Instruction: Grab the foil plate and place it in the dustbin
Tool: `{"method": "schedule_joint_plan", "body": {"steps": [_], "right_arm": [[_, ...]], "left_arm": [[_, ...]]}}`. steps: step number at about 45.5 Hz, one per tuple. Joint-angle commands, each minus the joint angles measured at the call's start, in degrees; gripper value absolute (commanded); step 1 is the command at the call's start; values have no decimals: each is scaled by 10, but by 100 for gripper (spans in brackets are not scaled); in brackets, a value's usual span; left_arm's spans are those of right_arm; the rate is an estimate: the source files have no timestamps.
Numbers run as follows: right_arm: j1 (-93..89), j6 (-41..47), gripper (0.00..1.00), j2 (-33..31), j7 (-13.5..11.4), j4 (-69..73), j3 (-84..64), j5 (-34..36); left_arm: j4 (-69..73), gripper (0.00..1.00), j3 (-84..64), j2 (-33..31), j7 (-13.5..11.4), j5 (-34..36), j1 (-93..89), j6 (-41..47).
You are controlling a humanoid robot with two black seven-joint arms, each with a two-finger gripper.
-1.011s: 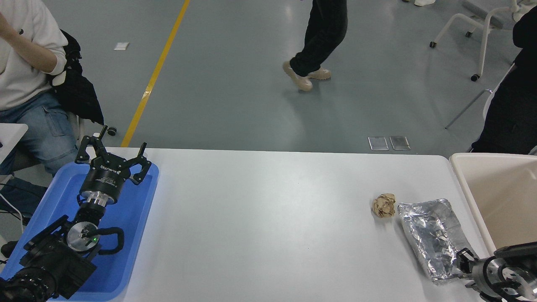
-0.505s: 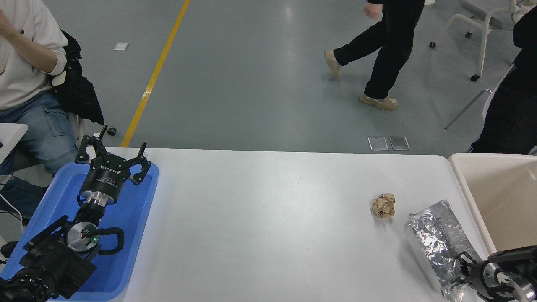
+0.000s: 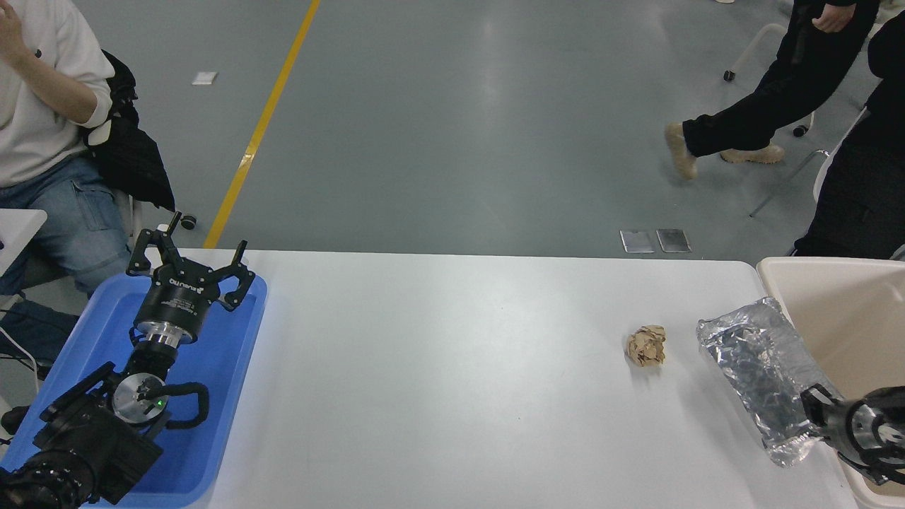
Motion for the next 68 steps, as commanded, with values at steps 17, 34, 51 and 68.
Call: {"method": "schedule_joint_plan", "body": {"steps": [17, 34, 51, 68], "right_arm": [[336, 170, 0, -19, -10, 32, -247, -57], [506, 264, 0, 36, -9, 32, -316, -97], [513, 265, 0, 54, -9, 31, -316, -99], [419, 223, 0, 56, -9, -45, -313, -89]], "left_arm": [[1, 100, 0, 0, 0, 0, -1, 0], [0, 100, 0, 0, 0, 0, 0, 0], [0, 100, 0, 0, 0, 0, 0, 0], [1, 100, 0, 0, 0, 0, 0, 0]]}}
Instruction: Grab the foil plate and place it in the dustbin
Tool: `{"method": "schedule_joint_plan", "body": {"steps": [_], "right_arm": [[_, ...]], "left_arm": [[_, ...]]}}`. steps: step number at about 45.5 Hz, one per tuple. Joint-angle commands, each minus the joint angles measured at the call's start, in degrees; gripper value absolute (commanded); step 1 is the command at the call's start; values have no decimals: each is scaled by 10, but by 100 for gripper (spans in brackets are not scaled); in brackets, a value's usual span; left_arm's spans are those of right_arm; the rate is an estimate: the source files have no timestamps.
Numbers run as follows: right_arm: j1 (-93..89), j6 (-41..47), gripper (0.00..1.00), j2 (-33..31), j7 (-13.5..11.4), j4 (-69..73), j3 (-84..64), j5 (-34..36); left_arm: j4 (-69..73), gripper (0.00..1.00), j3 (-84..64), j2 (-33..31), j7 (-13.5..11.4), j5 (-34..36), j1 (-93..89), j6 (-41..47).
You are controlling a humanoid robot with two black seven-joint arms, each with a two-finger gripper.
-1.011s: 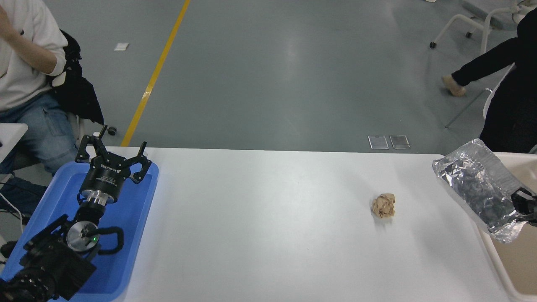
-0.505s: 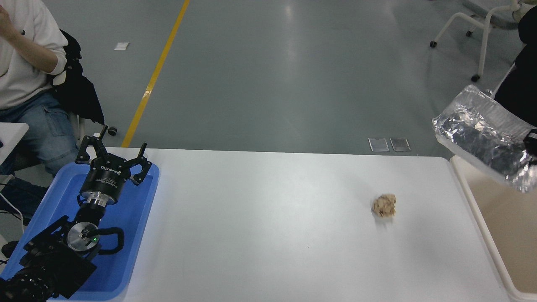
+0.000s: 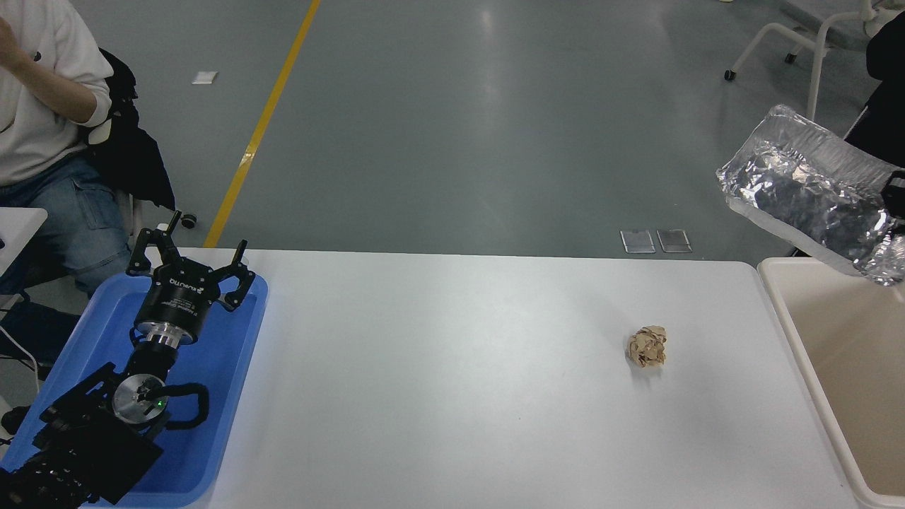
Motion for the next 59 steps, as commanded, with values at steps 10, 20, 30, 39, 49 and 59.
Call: {"method": "schedule_joint_plan", "body": {"steps": [10, 20, 30, 39, 49, 59], "right_arm": [[-245, -54, 0, 2, 0, -195, 30, 56], [-446, -87, 0, 15, -2, -359, 102, 103], [-576, -172, 0, 22, -4, -392, 183, 130], [-671, -222, 0, 32, -4, -421, 278, 130], [-764, -265, 0, 52, -7, -479, 344, 130], [-786, -267, 0, 54, -7, -496, 374, 130]], "left_arm": [[0, 100, 0, 0, 0, 0, 0, 0], [-1, 100, 0, 0, 0, 0, 0, 0], [0, 100, 0, 0, -1, 0, 0, 0], [0, 100, 0, 0, -1, 0, 0, 0], [-1, 100, -1, 0, -1, 0, 0, 0], [-1, 100, 0, 0, -1, 0, 0, 0]]}}
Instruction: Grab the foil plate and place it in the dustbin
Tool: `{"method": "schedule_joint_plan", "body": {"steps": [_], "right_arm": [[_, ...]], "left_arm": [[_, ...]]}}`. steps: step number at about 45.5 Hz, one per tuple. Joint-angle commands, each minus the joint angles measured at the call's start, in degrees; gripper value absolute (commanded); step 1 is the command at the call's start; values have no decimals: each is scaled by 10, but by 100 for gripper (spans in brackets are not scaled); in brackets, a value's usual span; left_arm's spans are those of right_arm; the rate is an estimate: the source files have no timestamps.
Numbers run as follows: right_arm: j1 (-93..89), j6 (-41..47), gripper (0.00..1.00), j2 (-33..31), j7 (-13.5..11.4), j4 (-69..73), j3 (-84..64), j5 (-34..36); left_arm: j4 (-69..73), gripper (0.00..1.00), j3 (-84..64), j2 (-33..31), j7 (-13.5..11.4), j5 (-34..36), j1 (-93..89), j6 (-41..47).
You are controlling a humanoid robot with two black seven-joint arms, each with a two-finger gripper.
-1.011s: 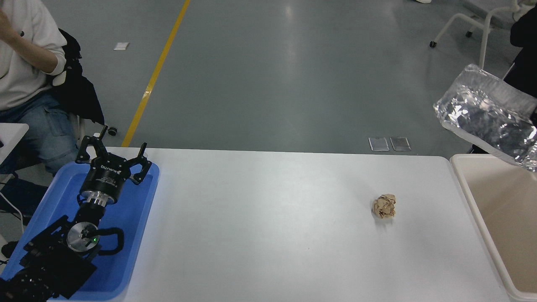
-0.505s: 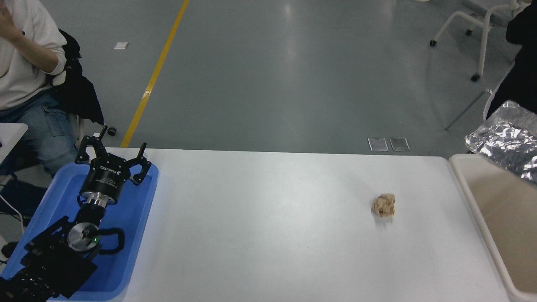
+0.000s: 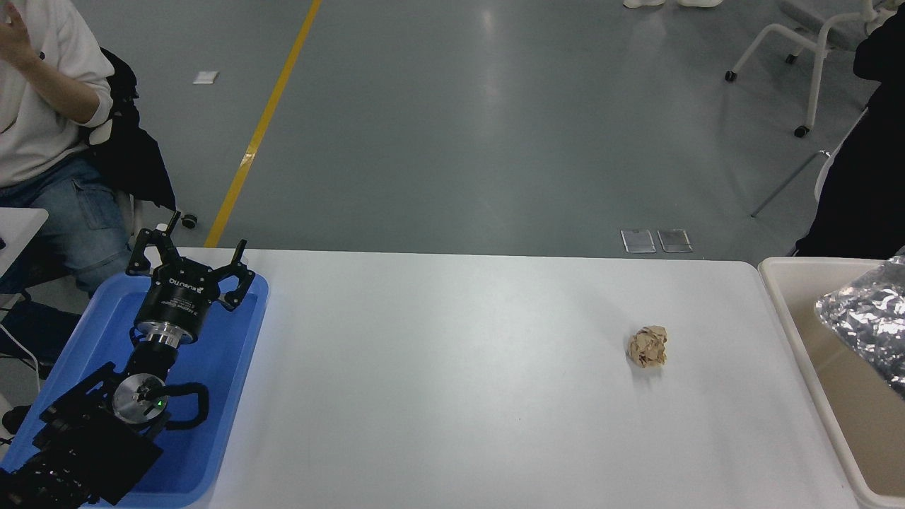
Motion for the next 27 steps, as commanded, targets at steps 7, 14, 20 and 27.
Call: {"method": "schedule_joint_plan", "body": {"steps": [7, 14, 20, 27], "right_arm": [[-48, -18, 14, 8, -1, -43, 45, 1], [-50, -21, 83, 5, -1, -43, 40, -12], [-50, -20, 100, 5, -1, -41, 40, -35], [-31, -13, 100, 5, -1, -40, 43, -74]], "left_arm": [[0, 100, 0, 0, 0, 0, 0, 0], [0, 100, 0, 0, 0, 0, 0, 0], [0, 100, 0, 0, 0, 0, 0, 0], [-1, 100, -1, 0, 0, 0, 0, 0]]}}
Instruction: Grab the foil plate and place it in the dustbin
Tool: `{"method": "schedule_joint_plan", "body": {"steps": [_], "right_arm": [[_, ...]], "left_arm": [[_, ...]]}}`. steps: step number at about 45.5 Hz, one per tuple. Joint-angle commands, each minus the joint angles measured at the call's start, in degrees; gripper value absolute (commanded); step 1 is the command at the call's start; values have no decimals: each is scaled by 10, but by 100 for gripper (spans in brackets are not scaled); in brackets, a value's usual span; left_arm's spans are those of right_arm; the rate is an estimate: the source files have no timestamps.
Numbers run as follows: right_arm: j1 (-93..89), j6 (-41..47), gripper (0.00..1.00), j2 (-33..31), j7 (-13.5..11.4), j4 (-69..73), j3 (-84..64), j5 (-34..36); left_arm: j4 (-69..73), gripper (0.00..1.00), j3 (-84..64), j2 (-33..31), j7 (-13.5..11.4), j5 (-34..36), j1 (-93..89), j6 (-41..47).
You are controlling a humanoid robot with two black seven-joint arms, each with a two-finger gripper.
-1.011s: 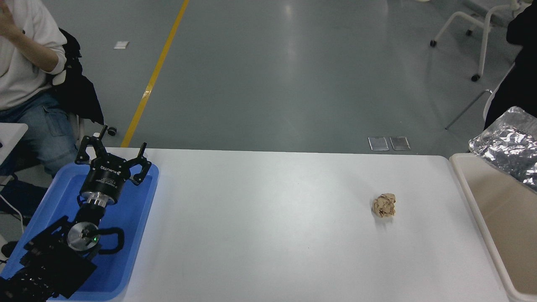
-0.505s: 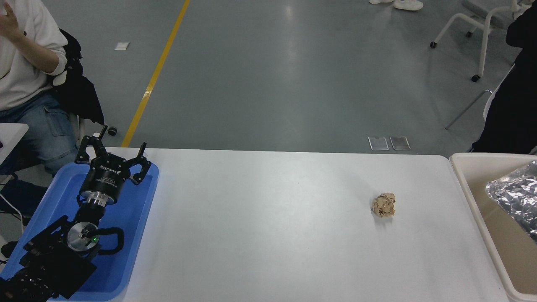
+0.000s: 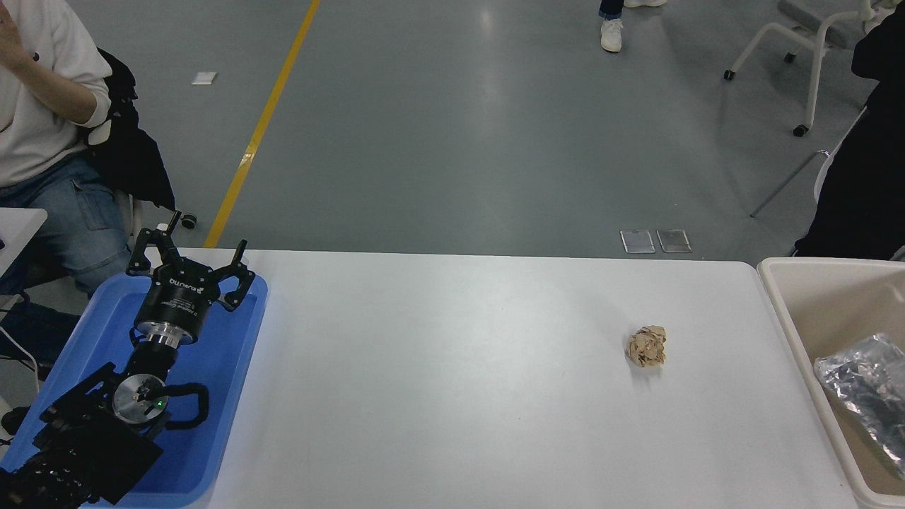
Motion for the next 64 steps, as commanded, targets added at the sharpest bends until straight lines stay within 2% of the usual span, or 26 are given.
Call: {"method": "schedule_joint_plan", "body": {"steps": [1, 7, 11, 18, 26, 32, 45, 54, 64], "right_arm": [[36, 6, 100, 0, 0, 3, 3, -50], [135, 9, 100, 1, 1, 7, -3, -56], [216, 18, 100, 12, 1, 21, -5, -85], [313, 24, 100, 69, 1, 37, -28, -145], [375, 27, 100, 143, 0, 64, -57, -158], [418, 50, 100, 160, 0, 122, -65, -158], [527, 104, 100, 155, 0, 302, -87, -161], [615, 202, 100, 134, -1, 416, -139, -160], [748, 432, 100, 74, -2, 519, -201, -168]], "left_arm": [[-1, 100, 0, 0, 0, 0, 0, 0], [0, 100, 0, 0, 0, 0, 0, 0], [0, 100, 0, 0, 0, 0, 0, 0], [0, 100, 0, -1, 0, 0, 0, 0], [0, 100, 0, 0, 0, 0, 0, 0], [0, 100, 0, 0, 0, 0, 0, 0], [0, 100, 0, 0, 0, 0, 0, 0], [0, 100, 0, 0, 0, 0, 0, 0], [0, 100, 0, 0, 0, 0, 0, 0]]}}
